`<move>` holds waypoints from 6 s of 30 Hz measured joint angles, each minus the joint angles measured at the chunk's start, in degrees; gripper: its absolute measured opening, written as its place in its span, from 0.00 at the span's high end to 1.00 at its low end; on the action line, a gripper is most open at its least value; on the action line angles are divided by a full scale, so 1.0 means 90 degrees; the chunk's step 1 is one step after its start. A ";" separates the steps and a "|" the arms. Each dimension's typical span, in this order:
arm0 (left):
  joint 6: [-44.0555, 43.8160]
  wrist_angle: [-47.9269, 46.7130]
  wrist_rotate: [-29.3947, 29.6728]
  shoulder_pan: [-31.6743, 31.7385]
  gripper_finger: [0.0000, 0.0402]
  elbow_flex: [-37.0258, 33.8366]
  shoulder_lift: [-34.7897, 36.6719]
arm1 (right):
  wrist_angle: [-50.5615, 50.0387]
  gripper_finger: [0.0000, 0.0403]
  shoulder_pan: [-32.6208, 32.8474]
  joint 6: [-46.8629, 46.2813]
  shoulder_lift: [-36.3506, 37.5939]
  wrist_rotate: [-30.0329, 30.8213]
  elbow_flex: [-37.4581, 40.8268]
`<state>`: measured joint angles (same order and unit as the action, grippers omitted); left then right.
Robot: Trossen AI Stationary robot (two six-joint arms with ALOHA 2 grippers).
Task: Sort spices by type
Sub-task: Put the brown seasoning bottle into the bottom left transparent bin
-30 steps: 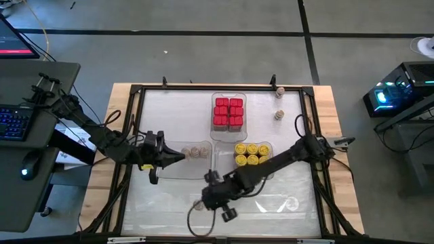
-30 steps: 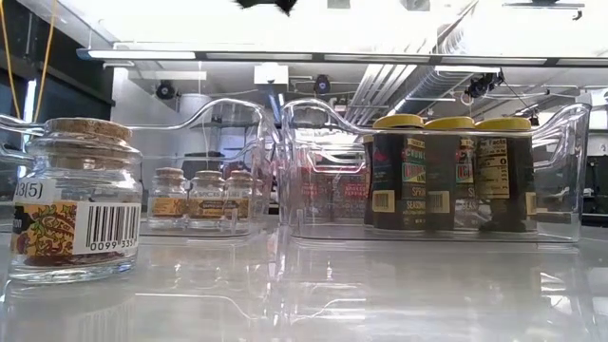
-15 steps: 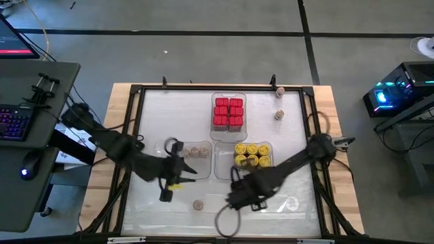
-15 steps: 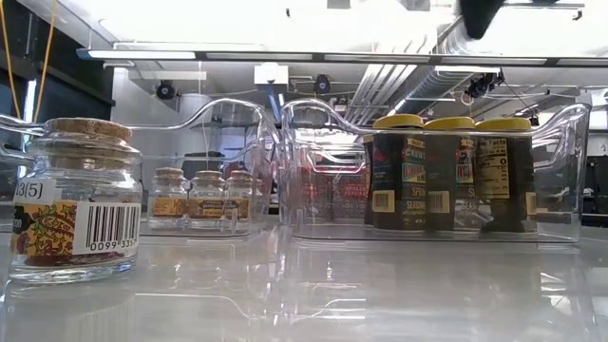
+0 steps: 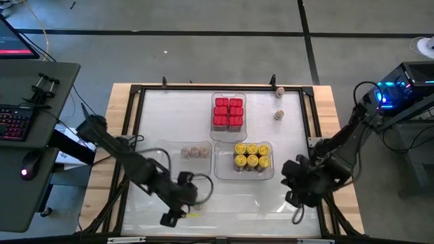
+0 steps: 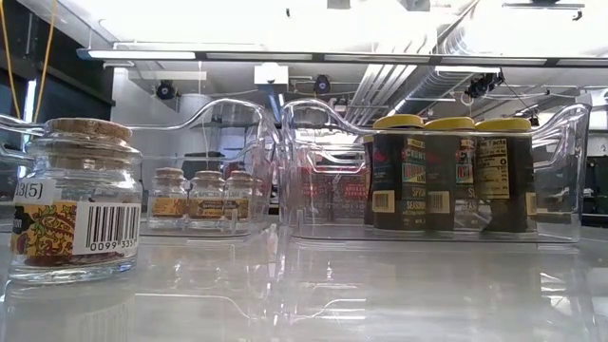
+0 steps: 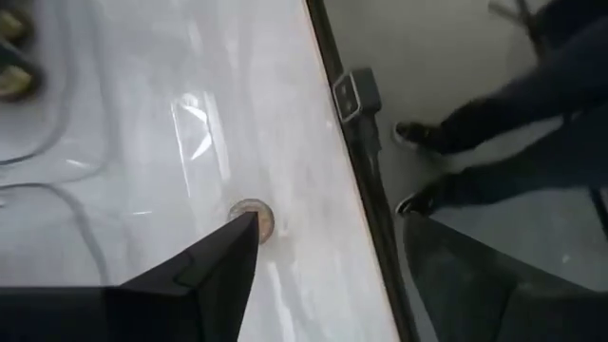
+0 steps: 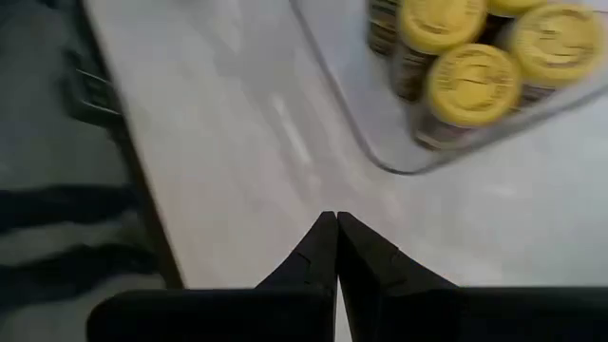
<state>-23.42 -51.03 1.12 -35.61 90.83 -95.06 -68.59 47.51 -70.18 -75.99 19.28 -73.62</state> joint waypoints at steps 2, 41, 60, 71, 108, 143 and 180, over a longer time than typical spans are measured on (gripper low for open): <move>0.0167 0.0129 -0.0030 -0.0049 0.36 0.0000 -0.0322 | 0.0590 1.00 0.0218 -0.0148 0.0197 0.0292 0.0444; 0.1293 -0.0010 0.0124 0.0244 0.35 -0.0012 -0.2606 | 0.1939 1.00 0.0327 -0.0155 0.0236 0.0514 0.1670; 0.1401 0.0132 -0.0003 0.0259 0.54 -0.0015 -0.2877 | 0.1957 1.00 0.0327 -0.0157 0.0236 0.0587 0.1668; 0.1341 -0.0624 -0.0196 0.0495 0.62 -0.0017 -0.1731 | 0.1959 1.00 0.0327 -0.0156 0.0236 0.0648 0.1668; 0.3105 -0.0674 0.0876 0.3005 0.62 -0.4194 0.1509 | 0.2214 1.00 -0.0007 -0.0156 0.0236 0.1233 0.1668; 0.3284 -0.1668 0.0853 0.3085 0.42 -0.2834 0.1498 | 0.3015 1.00 -0.0214 0.0257 0.0245 0.0544 0.1660; 0.1103 0.4912 0.1791 0.4541 0.42 -0.4481 0.4016 | 0.1922 1.00 -1.0010 0.4920 0.0398 -0.1875 0.2471</move>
<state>-13.50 -6.82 17.24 5.26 50.50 -58.91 -51.30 -42.58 -25.90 -72.40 2.40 -51.39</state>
